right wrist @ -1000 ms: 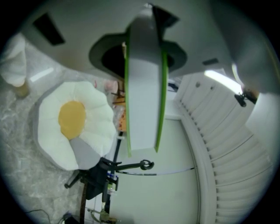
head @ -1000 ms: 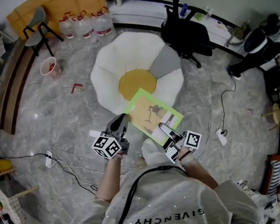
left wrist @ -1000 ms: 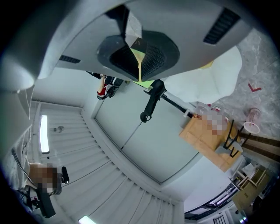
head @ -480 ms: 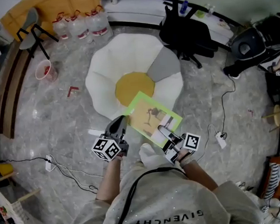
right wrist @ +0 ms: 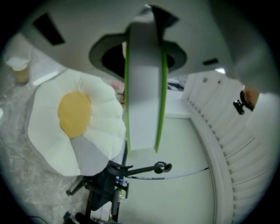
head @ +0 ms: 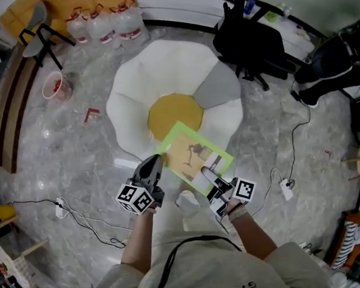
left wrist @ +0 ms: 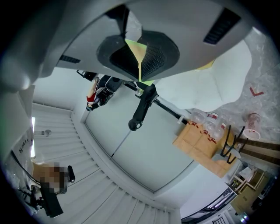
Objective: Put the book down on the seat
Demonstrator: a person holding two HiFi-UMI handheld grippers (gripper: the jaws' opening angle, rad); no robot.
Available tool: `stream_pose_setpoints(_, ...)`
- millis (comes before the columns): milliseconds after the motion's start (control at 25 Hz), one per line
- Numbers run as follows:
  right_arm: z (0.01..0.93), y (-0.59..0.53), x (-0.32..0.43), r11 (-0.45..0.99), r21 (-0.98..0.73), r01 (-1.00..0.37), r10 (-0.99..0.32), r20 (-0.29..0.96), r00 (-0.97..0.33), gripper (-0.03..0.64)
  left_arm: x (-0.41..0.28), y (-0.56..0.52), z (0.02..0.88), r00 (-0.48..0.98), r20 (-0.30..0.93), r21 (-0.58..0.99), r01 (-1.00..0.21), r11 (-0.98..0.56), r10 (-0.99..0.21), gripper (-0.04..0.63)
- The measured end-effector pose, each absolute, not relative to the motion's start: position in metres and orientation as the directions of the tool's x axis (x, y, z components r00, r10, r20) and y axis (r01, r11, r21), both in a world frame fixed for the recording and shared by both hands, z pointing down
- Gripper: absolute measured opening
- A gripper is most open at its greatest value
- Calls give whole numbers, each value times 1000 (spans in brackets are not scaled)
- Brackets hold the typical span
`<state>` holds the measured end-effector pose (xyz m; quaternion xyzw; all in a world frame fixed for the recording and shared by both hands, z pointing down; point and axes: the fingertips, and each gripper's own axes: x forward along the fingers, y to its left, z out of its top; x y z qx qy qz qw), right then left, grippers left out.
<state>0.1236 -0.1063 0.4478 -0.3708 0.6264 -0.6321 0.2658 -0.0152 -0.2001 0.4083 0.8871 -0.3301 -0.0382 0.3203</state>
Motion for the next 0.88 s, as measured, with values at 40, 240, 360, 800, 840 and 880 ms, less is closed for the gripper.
stream_pose_setpoints(40, 453, -107, 124, -65, -988, -142, -792, 137, -594, 153, -13, -200, 413, 778, 150, 592, -564, -575, -610, 43)
stream_pose_setpoints(240, 488, -119, 119, -37, -981, -188, -753, 151, -641, 153, -8, -207, 448, 781, 178, 607, -566, -558, -599, 43)
stream_pose_setpoints(360, 520, -125, 115, -46, -981, -187, -751, 157, -642, 153, -11, -210, 474, 793, 194, 609, -559, -563, -578, 43)
stream_pose_setpoints(800, 622, -183, 113, -65, -981, -182, -780, 164, -604, 153, -14, -277, 585, 789, 157, 632, -542, -554, -593, 43)
stream_pose_setpoints(840, 630, -187, 110, -67, -980, -187, -775, 169, -609, 153, -14, -282, 595, 795, 163, 632, -539, -558, -584, 43)
stream_pose_setpoints(880, 636, -191, 107, -71, -979, -192, -772, 176, -611, 153, -13, -286, 602, 801, 167, 631, -535, -562, -574, 43)
